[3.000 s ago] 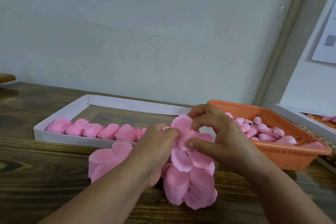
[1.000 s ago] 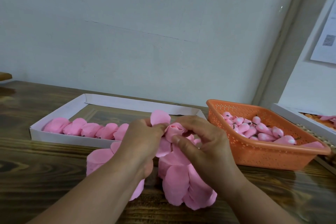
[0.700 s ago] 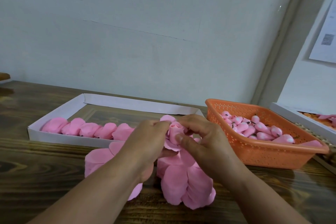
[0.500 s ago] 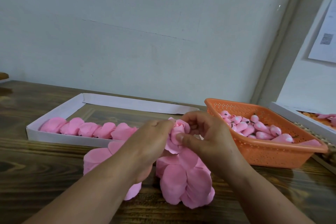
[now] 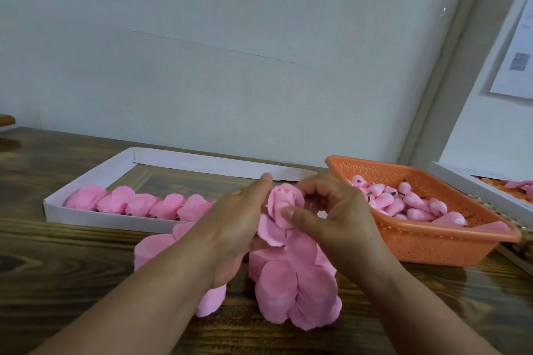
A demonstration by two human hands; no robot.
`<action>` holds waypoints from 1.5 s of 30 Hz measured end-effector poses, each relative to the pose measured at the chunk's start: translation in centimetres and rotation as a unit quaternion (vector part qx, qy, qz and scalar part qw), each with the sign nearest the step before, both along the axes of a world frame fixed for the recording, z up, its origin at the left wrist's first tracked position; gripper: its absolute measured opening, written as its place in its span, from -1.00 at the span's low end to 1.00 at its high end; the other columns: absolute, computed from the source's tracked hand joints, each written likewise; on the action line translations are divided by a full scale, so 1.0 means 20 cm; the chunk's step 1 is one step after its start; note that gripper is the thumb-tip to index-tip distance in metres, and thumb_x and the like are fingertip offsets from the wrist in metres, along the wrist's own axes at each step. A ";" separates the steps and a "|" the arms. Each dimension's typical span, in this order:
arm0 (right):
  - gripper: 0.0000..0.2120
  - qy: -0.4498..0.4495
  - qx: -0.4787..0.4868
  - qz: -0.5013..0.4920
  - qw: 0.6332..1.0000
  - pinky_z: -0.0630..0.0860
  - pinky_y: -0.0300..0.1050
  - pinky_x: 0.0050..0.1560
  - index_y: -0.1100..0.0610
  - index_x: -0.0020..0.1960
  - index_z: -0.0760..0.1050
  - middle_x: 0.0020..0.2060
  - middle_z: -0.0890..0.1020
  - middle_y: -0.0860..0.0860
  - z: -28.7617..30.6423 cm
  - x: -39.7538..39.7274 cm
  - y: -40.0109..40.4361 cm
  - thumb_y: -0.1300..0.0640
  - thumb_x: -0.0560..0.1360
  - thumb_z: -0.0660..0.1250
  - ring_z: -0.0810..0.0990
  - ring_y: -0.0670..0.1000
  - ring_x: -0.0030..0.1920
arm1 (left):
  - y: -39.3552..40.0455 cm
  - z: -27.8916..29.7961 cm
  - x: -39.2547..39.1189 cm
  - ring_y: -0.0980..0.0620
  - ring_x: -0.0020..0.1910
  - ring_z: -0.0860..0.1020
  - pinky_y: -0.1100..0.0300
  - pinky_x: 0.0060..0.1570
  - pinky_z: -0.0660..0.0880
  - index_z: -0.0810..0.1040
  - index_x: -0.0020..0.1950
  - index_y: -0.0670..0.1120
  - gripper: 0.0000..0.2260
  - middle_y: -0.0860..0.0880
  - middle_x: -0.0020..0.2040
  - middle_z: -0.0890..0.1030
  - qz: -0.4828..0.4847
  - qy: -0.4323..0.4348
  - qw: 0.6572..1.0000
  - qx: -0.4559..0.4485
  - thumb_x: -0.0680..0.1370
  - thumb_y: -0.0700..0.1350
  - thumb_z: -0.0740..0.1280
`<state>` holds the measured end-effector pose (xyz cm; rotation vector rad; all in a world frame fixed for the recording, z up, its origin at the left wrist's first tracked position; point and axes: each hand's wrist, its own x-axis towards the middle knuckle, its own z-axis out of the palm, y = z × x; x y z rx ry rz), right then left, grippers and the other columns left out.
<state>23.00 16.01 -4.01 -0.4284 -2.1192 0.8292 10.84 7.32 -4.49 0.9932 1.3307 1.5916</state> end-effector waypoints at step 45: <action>-0.80 0.058 -0.164 0.007 0.985 0.31 -0.31 -0.55 0.34 -0.30 0.48 -0.64 0.47 0.00 0.01 0.02 0.09 0.31 0.49 0.33 0.37 -0.07 -0.62 | 0.00 -0.05 -0.02 0.01 -0.30 0.67 0.17 -0.26 0.63 0.60 -0.07 -0.22 -0.71 -0.17 -0.22 0.69 -0.056 -0.036 0.998 0.007 0.25 -0.14 0.44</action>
